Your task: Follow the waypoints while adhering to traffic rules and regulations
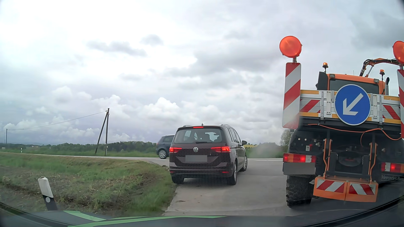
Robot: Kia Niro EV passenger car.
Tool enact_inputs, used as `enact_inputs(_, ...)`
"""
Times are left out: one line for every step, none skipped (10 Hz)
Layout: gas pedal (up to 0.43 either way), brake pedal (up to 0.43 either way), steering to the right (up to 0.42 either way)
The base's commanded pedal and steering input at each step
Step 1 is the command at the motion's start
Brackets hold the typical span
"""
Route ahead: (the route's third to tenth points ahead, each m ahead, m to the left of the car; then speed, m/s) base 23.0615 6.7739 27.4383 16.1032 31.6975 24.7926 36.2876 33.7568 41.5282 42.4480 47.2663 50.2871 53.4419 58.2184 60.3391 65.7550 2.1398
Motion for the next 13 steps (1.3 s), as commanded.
enact_inputs(0.008,0.0,-0.091)
enact_inputs(0.0,0.0,-0.104)
enact_inputs(0.0,0.0,-0.125)
enact_inputs(0.0,0.0,-0.14)
enact_inputs(0.0,0.0,-0.144)
enact_inputs(0.0,0.0,-0.141)
enact_inputs(0.0,0.067,-0.134)
enact_inputs(0.0,0.116,-0.12)
enact_inputs(0.0,0.146,-0.092)
enact_inputs(0.0,0.152,-0.063)
enact_inputs(0.0,0.152,-0.022)
enact_inputs(0.0,0.152,0.02)
enact_inputs(0.0,0.146,0.066)
